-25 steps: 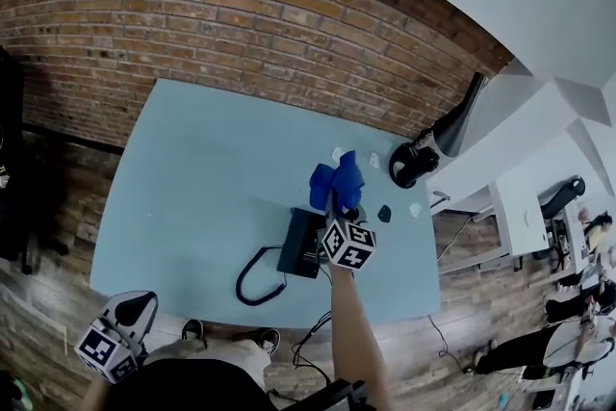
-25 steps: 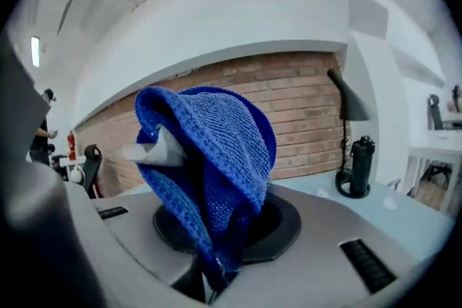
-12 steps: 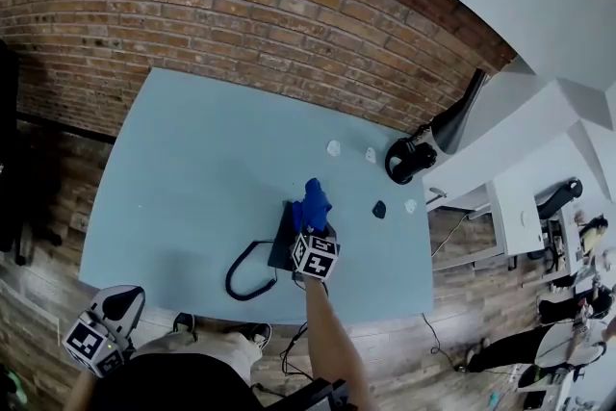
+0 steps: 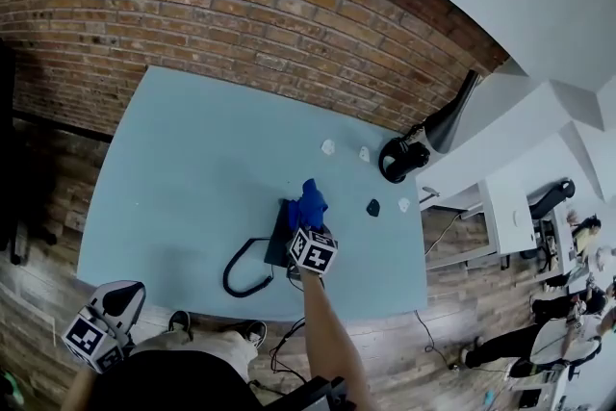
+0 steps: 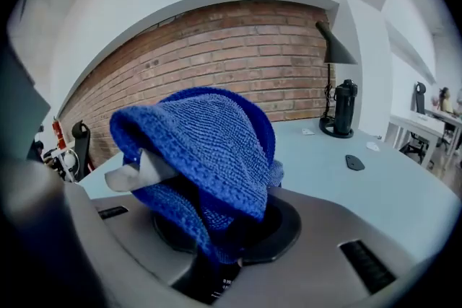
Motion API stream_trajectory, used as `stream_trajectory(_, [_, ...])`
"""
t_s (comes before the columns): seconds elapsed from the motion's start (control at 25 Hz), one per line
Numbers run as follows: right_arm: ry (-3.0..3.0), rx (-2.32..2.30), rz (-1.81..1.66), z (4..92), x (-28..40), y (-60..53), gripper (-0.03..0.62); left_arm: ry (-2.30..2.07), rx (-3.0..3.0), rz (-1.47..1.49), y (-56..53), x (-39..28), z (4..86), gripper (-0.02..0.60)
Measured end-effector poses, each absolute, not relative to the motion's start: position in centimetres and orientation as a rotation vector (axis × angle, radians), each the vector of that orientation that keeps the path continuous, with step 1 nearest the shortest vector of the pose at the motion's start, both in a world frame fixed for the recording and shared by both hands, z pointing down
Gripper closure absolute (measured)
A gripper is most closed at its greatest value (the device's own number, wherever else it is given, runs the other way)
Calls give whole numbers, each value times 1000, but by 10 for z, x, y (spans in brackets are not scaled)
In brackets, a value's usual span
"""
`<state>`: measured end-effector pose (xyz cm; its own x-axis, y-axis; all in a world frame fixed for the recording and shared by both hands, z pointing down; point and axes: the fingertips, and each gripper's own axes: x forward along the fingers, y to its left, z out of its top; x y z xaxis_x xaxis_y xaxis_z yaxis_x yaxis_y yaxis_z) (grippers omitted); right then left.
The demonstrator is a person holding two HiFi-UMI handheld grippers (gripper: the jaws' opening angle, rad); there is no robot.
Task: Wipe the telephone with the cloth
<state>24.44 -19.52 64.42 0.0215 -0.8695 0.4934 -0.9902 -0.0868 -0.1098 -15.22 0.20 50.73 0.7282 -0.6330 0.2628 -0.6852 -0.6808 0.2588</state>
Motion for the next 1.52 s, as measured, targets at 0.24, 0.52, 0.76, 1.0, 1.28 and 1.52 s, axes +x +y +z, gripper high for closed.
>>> stream_trajectory(0.24, [-1893,2016,597,650,226,-186,502,-1027,2596,191,5,-172,510,569])
stream_trajectory(0.52, [-1876,2018,609,650,274,-203,502,-1012,2590,213,-20,-127,505,569])
stream_trajectory(0.76, [-1870,2027,603,653,258,-187,502,-1005,2598,207,-8,-142,505,569])
stream_trajectory(1.0, [-1865,2021,621,654,265,-189,502,-991,2603,208,-16,-133,505,569])
stream_trajectory(1.28, [-1846,2038,634,660,272,-184,502,-1007,2580,255,-20,-133,514,569])
stream_trajectory(1.52, [-1838,2043,646,666,268,-172,502,-993,2587,262,-19,-135,515,569])
